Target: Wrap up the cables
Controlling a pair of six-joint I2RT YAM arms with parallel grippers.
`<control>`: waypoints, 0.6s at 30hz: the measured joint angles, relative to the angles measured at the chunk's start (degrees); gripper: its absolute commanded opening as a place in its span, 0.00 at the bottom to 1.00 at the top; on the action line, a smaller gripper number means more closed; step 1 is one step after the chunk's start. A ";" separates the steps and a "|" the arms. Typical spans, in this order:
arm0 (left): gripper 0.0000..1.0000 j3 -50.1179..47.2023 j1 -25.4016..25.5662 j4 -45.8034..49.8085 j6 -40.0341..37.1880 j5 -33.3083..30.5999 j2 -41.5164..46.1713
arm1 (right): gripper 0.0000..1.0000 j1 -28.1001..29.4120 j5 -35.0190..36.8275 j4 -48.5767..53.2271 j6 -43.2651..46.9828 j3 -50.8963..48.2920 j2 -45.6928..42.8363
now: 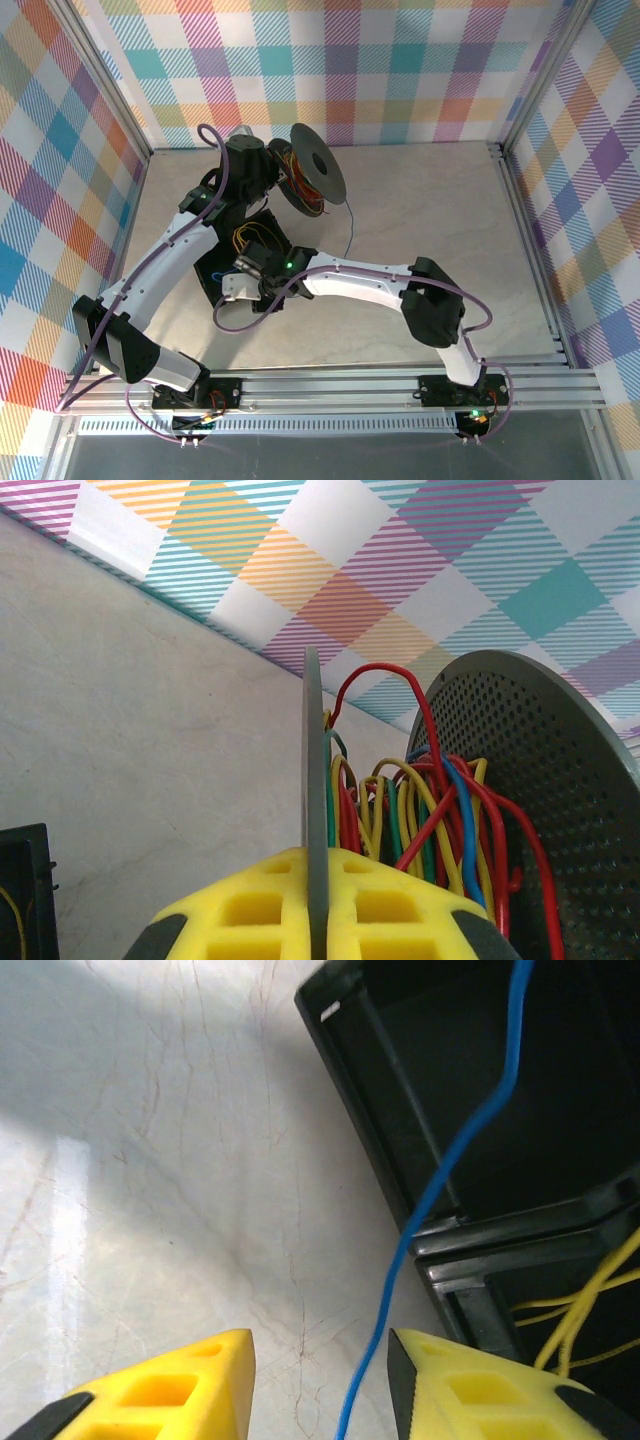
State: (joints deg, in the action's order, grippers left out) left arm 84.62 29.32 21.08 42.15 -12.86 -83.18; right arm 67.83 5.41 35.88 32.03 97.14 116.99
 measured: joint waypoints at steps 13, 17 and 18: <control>0.00 0.39 0.00 0.02 -0.04 0.39 -0.02 | 0.50 0.00 3.17 1.46 0.42 0.15 1.86; 0.00 0.39 0.00 0.02 -0.07 0.39 -0.02 | 0.17 0.00 3.17 1.66 0.98 0.57 2.89; 0.00 0.39 0.00 0.04 -0.20 0.39 -0.02 | 0.02 0.00 3.13 1.90 0.90 0.76 3.21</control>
State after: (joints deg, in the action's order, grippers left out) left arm 85.01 29.32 21.12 41.95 -12.47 -83.20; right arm 67.83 8.54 37.78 32.93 97.91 120.20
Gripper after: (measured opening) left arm 0.066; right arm 0.281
